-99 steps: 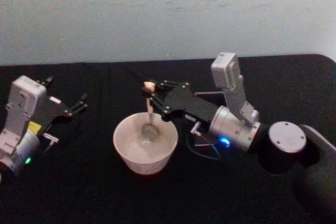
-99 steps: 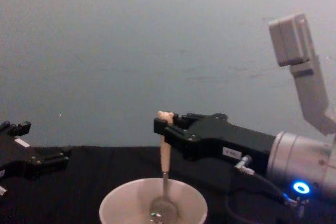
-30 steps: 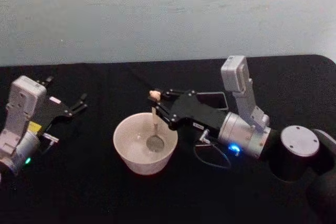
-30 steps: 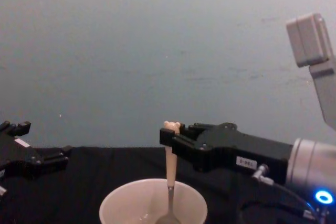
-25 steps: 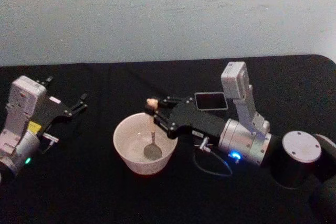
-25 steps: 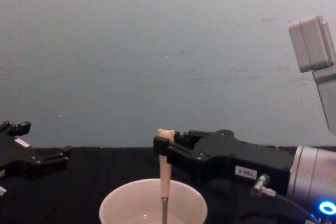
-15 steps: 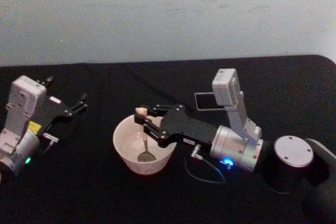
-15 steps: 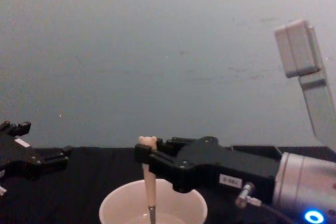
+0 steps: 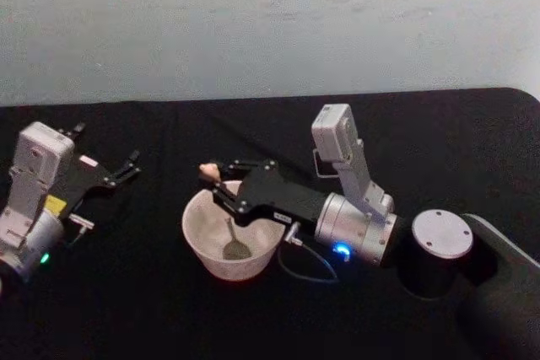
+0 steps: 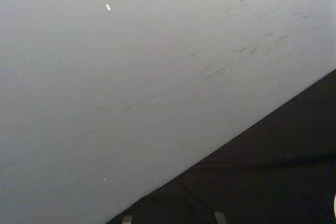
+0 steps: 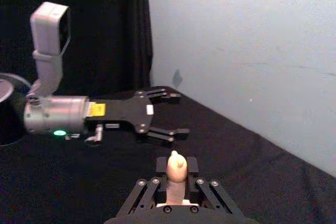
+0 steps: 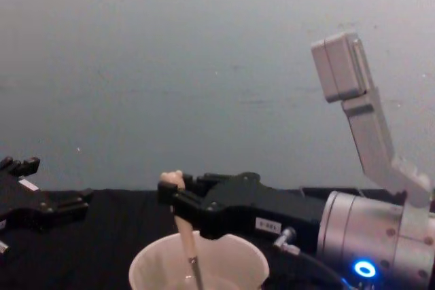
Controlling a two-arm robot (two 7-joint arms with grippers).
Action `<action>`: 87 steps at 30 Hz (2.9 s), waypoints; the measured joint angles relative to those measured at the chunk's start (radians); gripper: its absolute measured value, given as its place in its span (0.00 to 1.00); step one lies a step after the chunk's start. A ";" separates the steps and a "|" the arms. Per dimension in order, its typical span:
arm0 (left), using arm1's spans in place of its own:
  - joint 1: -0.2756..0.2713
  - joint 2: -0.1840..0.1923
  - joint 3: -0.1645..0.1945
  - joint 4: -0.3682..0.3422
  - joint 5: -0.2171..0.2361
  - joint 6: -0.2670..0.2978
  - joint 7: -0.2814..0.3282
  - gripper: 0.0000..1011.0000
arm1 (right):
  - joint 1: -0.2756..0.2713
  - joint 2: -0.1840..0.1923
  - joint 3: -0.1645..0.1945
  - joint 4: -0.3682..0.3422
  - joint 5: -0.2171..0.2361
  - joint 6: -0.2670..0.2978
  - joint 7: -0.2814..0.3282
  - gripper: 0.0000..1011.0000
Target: Pick up the stirring spoon with one hand, stir inside the cup, then place it back in its original position.
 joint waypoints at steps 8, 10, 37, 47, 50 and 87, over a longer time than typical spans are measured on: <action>0.000 0.000 0.000 0.000 0.000 0.000 0.000 0.99 | 0.016 -0.013 0.026 0.026 -0.006 -0.012 -0.022 0.21; 0.000 0.000 0.000 0.000 0.000 0.000 0.000 0.99 | 0.017 -0.013 0.033 0.030 -0.006 -0.013 -0.026 0.21; 0.000 0.000 0.000 0.000 0.000 0.000 0.000 0.99 | -0.059 0.064 0.036 -0.108 0.058 0.032 0.032 0.21; 0.000 0.000 0.000 0.000 0.000 0.000 0.000 0.99 | -0.021 0.019 0.020 -0.052 0.045 0.012 0.006 0.21; 0.000 0.000 0.000 0.000 0.000 0.000 0.000 0.99 | -0.009 0.006 0.020 -0.029 0.036 0.006 -0.006 0.21; 0.000 0.000 0.000 0.000 0.000 0.000 0.000 0.99 | -0.066 0.020 0.171 -0.165 0.175 0.070 -0.115 0.21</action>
